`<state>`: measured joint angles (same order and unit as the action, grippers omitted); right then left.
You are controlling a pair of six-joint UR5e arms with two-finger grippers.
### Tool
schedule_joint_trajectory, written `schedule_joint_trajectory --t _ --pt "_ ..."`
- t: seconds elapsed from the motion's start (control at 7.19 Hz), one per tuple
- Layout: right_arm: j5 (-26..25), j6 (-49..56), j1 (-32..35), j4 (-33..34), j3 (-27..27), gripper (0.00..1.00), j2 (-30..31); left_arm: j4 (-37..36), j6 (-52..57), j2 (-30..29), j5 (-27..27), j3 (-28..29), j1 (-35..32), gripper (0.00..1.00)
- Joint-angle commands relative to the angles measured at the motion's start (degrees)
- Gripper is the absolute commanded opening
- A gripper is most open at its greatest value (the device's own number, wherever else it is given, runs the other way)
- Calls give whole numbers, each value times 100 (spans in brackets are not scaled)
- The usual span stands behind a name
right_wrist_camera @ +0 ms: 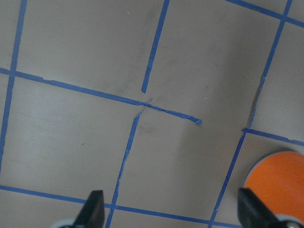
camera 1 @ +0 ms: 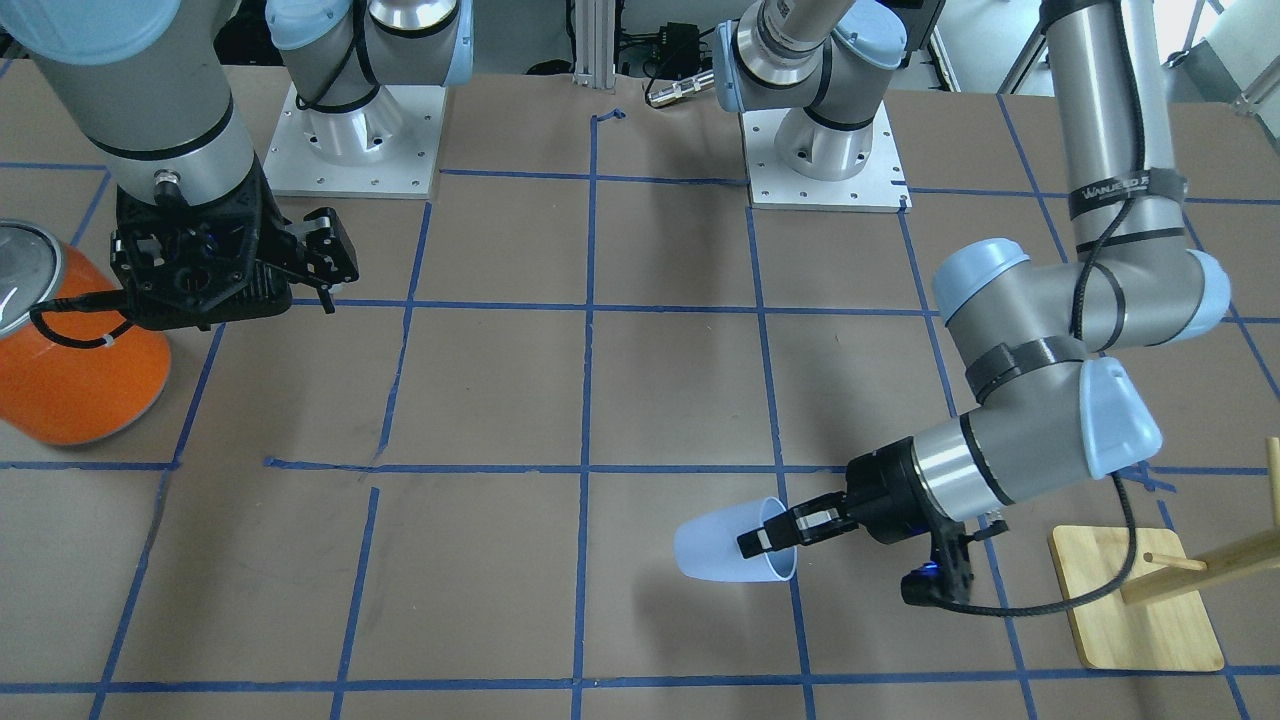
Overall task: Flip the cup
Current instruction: 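Grasp the cup rim with the left gripper and lift it, then swing the cup upright with the left gripper and set it down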
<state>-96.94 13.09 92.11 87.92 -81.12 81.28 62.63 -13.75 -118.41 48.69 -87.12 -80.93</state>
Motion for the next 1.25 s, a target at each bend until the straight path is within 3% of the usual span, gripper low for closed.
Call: schedule_joint_trajectory --t 0.0,0.14,0.28,0.56,0.7,1.11 --pt "8 0 0 -3 0 100 2 48 889 -120 2727 826 7 0" --pt "-1 0 0 -3 0 100 2 30 2396 -208 3864 837 7 0" --pt "-9 -8 0 -29 0 100 10 47 2786 -279 4450 767 -2 0" --pt "-9 -69 0 -56 -9 100 28 -84 2338 -262 4412 373 -45 0" --pt "-1 -61 9 -47 0 100 28 -128 2054 -279 4168 345 -89 0" --pt "-18 0 9 -135 -9 100 80 -181 1945 -279 4236 362 -406 0"
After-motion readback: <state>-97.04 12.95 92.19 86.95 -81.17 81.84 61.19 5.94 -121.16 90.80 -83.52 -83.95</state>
